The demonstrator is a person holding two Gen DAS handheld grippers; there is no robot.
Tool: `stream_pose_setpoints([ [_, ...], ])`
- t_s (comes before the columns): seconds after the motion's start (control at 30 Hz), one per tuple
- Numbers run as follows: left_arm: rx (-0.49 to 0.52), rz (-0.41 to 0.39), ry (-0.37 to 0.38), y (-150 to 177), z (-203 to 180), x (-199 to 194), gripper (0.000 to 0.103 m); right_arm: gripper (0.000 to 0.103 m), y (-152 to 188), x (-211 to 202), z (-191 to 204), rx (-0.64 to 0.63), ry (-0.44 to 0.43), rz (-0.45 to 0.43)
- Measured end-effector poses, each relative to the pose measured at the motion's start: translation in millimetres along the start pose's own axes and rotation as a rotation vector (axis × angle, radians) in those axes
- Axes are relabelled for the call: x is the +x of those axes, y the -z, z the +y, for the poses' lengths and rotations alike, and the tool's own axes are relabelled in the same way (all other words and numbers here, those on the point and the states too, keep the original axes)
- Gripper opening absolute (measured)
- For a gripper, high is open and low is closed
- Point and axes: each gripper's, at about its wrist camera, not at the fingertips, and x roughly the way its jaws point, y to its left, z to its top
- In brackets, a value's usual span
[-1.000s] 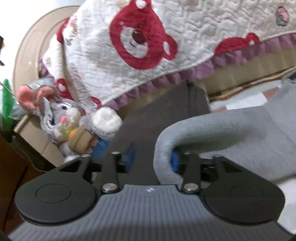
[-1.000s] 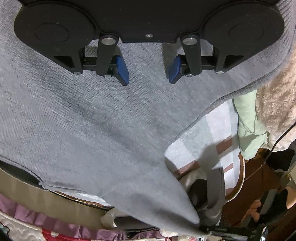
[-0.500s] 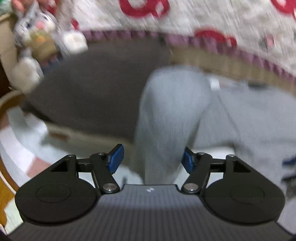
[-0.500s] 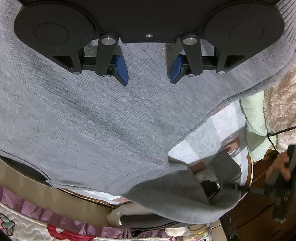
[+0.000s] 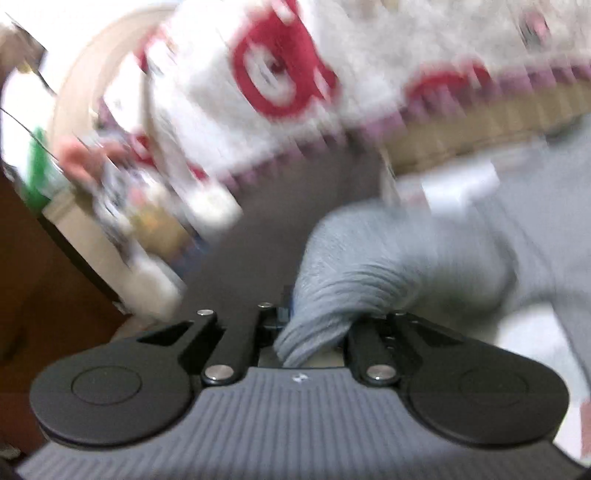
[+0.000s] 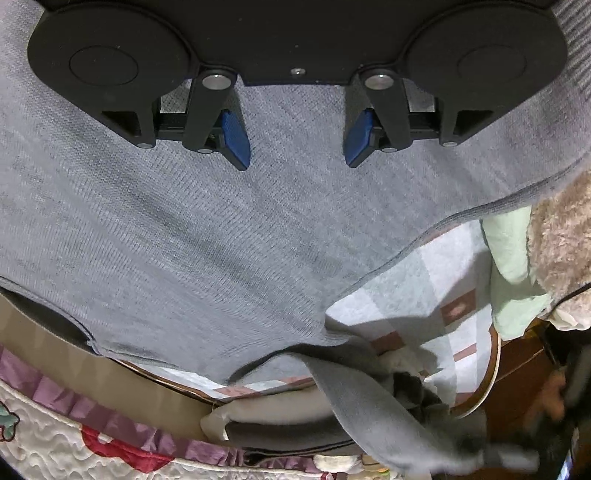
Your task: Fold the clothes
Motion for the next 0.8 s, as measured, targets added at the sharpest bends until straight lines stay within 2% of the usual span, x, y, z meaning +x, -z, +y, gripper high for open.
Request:
stream_pose_setpoints([
  [0.07,-0.040,-0.042,-0.062,-24.1,25.7,5.2,0.007,0.063,-0.5,0.4,1.8,-0.003,0.006,0.003],
  [0.17,-0.064,-0.048,-0.206,-47.8,60.5,33.3,0.007,0.063,-1.8,-0.4,3.5,0.012,0.006,0.007],
  [0.23,-0.033,0.026,-0.298,-45.7,75.1,63.8,0.007,0.063,-2.1,-5.7,-0.3,0.106,-0.040,-0.011],
  [0.3,0.025,0.160,-0.331,-35.4,78.7,93.5,0.015,0.063,-1.4,-9.9,-2.0,0.168,-0.075,-0.024],
  [0.33,0.033,0.203,-0.323,-31.1,77.6,98.9,0.018,0.063,-0.4,-14.1,-3.7,0.177,-0.063,-0.033],
  [0.4,0.003,0.235,-0.276,-24.3,71.3,93.3,0.044,0.063,1.7,-22.7,-7.3,0.194,-0.039,-0.051],
  [0.43,-0.031,0.224,-0.247,-23.4,67.0,85.0,0.050,0.063,4.3,-30.3,-18.8,0.237,-0.043,-0.070],
  [0.53,-0.094,0.193,-0.152,-28.9,45.8,55.9,0.053,0.063,15.8,-55.1,-63.8,0.403,-0.020,-0.143],
  [0.63,-0.097,0.114,-0.011,-56.8,7.4,19.6,0.053,0.063,41.5,-88.9,-123.2,0.630,0.049,-0.241],
  [0.7,-0.068,0.036,0.127,-81.2,-26.7,0.6,0.058,0.063,64.3,-114.2,-160.0,0.777,0.103,-0.311],
  [0.8,-0.028,-0.034,0.369,-110.3,-96.1,-17.4,0.062,0.063,108.6,-148.7,-204.4,0.977,0.189,-0.400],
])
